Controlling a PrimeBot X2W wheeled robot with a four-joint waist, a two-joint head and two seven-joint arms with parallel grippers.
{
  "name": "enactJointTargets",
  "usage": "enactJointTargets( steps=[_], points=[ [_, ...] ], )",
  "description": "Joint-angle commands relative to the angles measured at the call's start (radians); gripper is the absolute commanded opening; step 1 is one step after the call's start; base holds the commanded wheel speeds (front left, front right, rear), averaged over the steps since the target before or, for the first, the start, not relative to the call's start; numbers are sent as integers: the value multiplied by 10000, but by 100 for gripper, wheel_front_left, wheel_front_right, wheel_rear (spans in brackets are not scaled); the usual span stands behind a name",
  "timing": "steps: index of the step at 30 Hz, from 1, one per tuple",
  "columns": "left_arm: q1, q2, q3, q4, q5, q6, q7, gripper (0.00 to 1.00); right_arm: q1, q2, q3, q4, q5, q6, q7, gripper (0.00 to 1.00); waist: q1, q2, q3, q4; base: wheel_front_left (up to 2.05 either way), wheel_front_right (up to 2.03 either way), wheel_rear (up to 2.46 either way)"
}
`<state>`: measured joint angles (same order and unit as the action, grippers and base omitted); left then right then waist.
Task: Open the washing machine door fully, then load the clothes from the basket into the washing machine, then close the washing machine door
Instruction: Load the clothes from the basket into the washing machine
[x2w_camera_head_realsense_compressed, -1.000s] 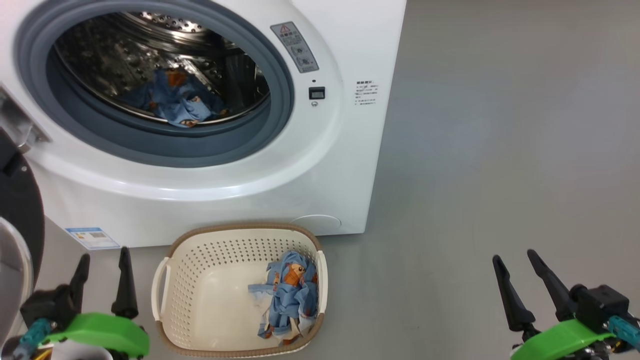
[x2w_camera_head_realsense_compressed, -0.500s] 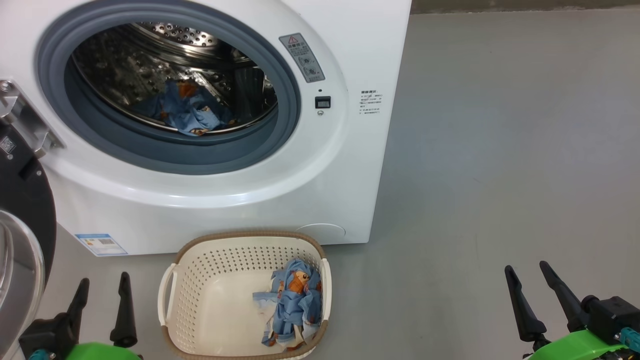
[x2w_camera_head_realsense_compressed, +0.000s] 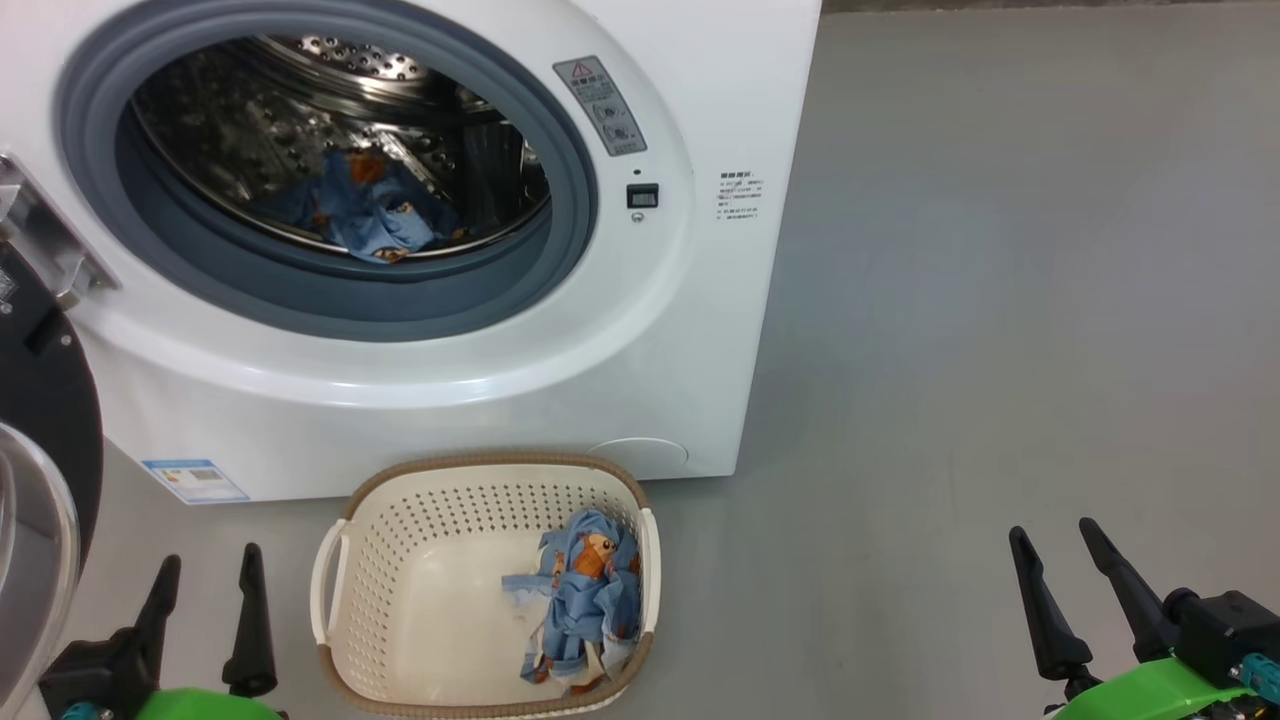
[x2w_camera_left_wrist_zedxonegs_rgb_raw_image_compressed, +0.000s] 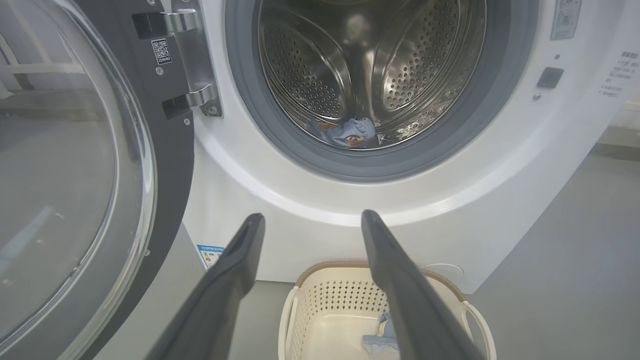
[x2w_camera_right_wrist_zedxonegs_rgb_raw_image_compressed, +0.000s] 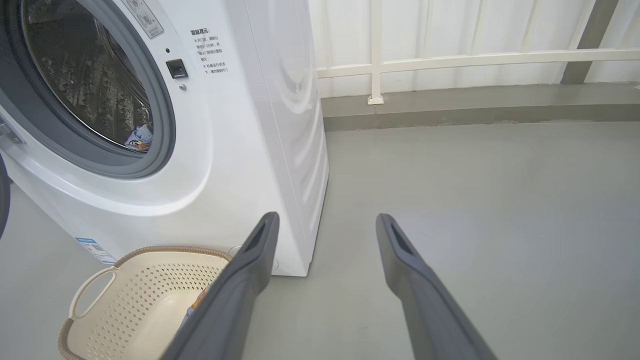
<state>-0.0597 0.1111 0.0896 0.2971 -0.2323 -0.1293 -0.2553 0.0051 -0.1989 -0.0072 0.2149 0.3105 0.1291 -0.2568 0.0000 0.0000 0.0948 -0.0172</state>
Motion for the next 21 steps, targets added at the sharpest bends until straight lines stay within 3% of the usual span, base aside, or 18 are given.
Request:
enactJointTargets(
  steps=[1,14,21],
  points=[
    [-118,153,294,-230,167,-13,-65,100,-43,-130,193,-249,-20,16,-49,100,0,0,112,-22,0,0,0],
    [-368,-133,-374,444,-12,-13,-65,100,-594,-30,301,-348,-43,16,-49,100,0,0,1098,-259,0,0,0],
    [-1156,-275,-1088,1265,-287,-13,-65,100,-1212,102,394,-434,-73,16,-49,100,0,0,2172,-477,0,0,0]
  ],
)
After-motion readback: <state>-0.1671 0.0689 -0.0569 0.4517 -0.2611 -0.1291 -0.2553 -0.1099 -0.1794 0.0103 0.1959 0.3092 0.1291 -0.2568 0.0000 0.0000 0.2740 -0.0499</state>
